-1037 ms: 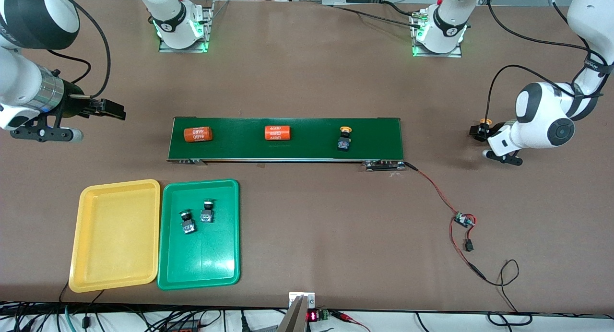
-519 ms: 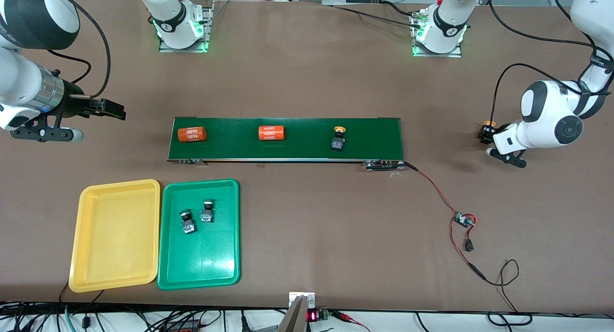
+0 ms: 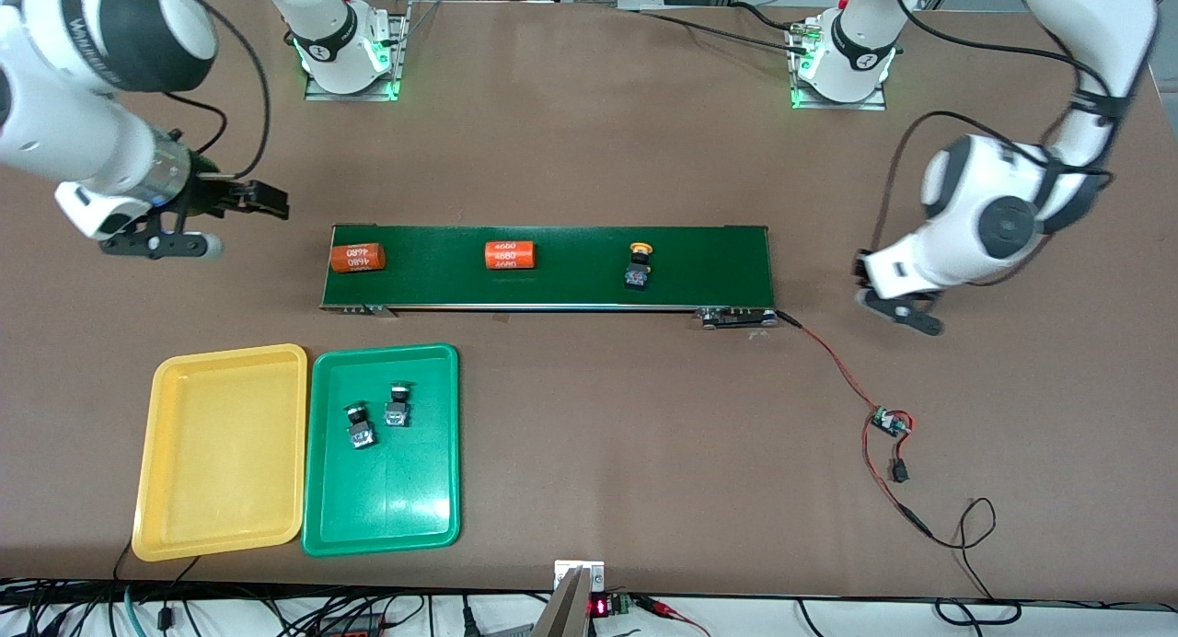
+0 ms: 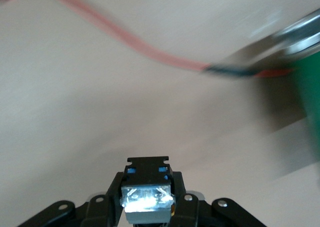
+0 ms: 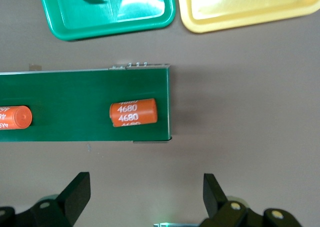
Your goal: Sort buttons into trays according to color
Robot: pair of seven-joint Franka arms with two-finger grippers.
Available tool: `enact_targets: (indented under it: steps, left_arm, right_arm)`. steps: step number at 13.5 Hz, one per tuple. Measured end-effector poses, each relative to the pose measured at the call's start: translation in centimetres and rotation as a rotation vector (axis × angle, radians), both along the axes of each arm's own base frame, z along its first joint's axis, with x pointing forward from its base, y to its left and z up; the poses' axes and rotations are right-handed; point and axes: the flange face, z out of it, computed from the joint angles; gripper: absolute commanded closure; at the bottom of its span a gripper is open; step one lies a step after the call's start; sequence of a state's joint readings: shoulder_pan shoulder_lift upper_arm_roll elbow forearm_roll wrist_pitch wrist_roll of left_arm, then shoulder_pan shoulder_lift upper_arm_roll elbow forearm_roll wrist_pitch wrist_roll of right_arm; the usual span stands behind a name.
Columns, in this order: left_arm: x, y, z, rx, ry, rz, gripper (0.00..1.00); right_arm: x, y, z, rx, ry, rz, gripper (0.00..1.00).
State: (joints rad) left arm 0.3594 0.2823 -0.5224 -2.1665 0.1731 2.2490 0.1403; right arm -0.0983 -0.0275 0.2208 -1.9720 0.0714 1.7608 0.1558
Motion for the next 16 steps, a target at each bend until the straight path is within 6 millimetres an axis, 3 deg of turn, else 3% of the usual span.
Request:
enact_targets:
  steps: [2, 4, 7, 11, 14, 15, 16]
  left_arm:
    - [-1.0, -6.5, 0.9, -0.023, -0.004, 0.065, 1.0]
    - [-1.9, -11.7, 1.8, -0.069, 0.006, 0.155, 1.0]
    - [-2.0, -16.9, 3.1, -0.097, 0.0, 0.253, 1.0]
    - [-1.9, -19.0, 0.5, -0.096, 0.054, 0.317, 1.0]
    - [-1.4, -19.0, -1.4, -0.113, 0.062, 0.346, 1.0]
    - [-1.3, -19.1, -1.8, -0.117, 0.062, 0.347, 0.92]
    - [-1.2, -19.2, -2.0, -0.12, 0.062, 0.348, 0.56]
  right_arm:
    - [-2.2, 2.3, -1.2, -0.002, -0.023, -0.036, 0.0]
    - [-3.7, 5.8, -2.0, -0.014, -0.046, -0.059, 0.0]
    - [-5.2, 12.3, -3.1, -0.012, -0.088, -0.058, 0.0]
    - [-6.3, 19.7, -6.9, 0.012, -0.12, -0.064, 0.0]
    - [-6.2, 21.9, -9.5, 0.03, -0.13, -0.046, 0.0]
    - [-6.2, 22.1, -9.9, 0.032, -0.129, -0.043, 0.0]
    - [-6.2, 22.4, -10.2, 0.034, -0.13, -0.04, 0.0]
